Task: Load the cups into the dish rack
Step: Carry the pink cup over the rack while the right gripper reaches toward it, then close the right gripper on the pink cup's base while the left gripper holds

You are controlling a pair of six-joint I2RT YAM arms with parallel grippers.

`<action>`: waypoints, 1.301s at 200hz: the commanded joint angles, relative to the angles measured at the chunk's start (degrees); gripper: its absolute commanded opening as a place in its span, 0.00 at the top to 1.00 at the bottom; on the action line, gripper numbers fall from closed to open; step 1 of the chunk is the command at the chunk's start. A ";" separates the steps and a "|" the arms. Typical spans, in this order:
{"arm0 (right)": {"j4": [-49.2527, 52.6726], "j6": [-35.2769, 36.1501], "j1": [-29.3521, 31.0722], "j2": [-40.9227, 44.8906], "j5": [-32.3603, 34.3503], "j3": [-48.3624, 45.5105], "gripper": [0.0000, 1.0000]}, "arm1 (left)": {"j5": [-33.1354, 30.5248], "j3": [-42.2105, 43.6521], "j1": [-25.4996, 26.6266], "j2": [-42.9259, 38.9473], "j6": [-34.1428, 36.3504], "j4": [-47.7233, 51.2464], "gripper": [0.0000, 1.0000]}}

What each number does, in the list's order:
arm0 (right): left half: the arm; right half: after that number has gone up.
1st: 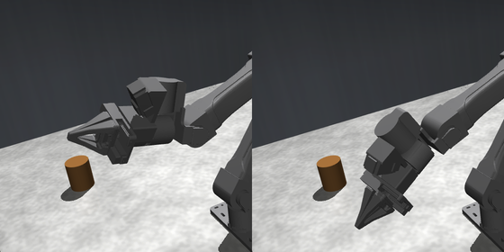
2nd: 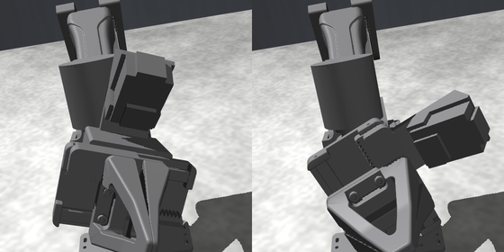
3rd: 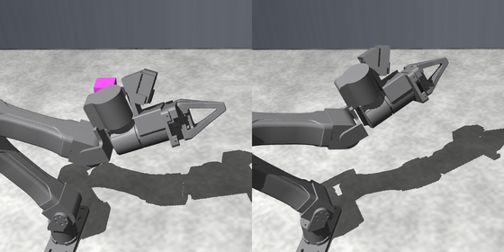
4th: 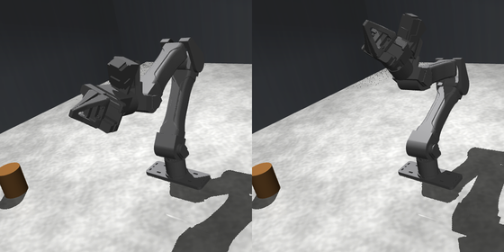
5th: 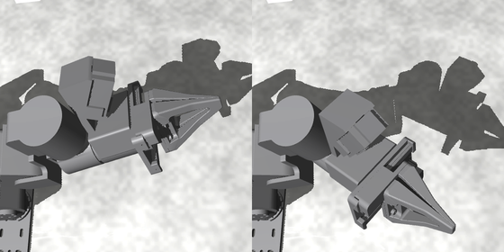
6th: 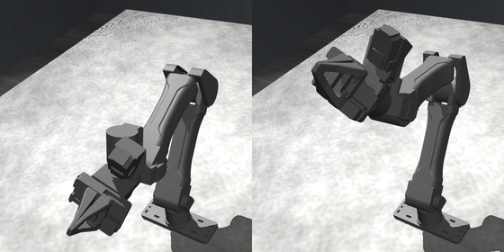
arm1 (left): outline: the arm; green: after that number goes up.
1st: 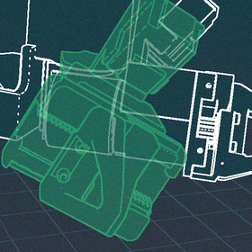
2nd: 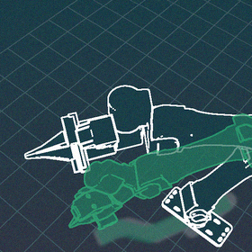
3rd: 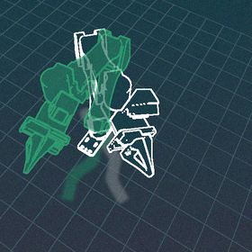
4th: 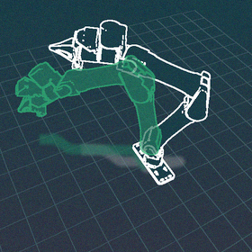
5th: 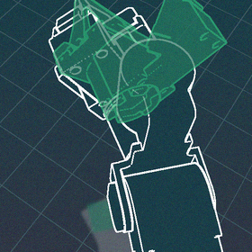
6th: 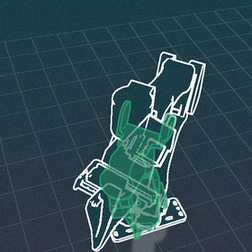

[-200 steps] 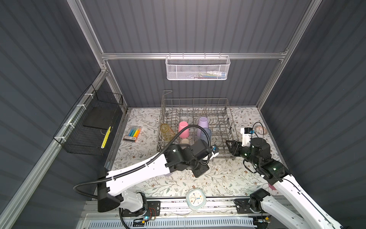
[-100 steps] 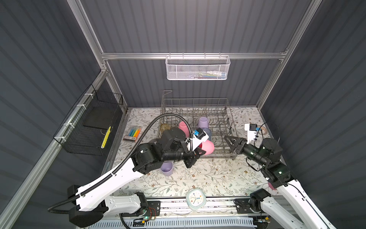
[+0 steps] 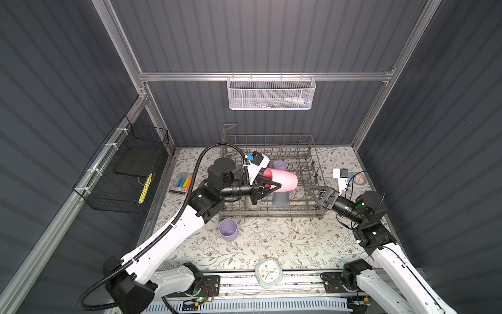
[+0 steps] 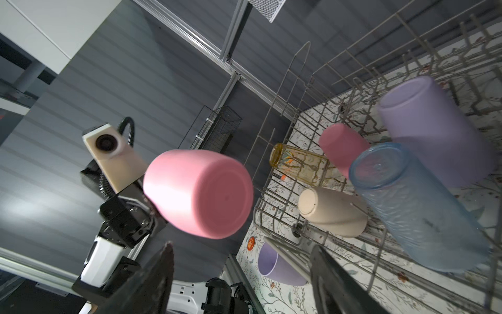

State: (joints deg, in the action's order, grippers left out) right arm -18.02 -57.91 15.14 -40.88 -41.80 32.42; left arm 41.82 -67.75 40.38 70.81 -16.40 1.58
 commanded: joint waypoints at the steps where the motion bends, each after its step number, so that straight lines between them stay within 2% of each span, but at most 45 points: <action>1: -8.72 -4.23 -0.19 -0.70 -3.40 -0.78 0.20 | 8.32 0.94 -0.28 2.93 -5.92 -10.38 1.00; 62: -13.94 -6.92 -0.19 -4.44 -4.79 -1.35 0.19 | 13.23 2.10 -1.36 8.04 -13.94 -23.23 1.00; 105: -14.40 -7.25 -0.19 -6.63 -5.04 -0.92 0.18 | 13.94 2.20 -1.53 8.80 -14.32 -24.40 1.00; 168: -20.55 -9.77 -0.11 -9.26 -5.92 -0.26 0.17 | 14.98 2.26 -1.52 10.58 -15.31 -25.59 1.00; 260: -25.11 -10.60 2.09 -13.05 -6.65 1.07 0.22 | 15.98 1.56 -1.54 11.95 -14.14 -24.30 1.00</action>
State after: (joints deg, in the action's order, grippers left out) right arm -38.65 -67.96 16.32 -53.56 -47.64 31.73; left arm 56.25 -65.89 38.89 82.04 -30.92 -22.35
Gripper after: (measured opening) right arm 0.783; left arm 0.065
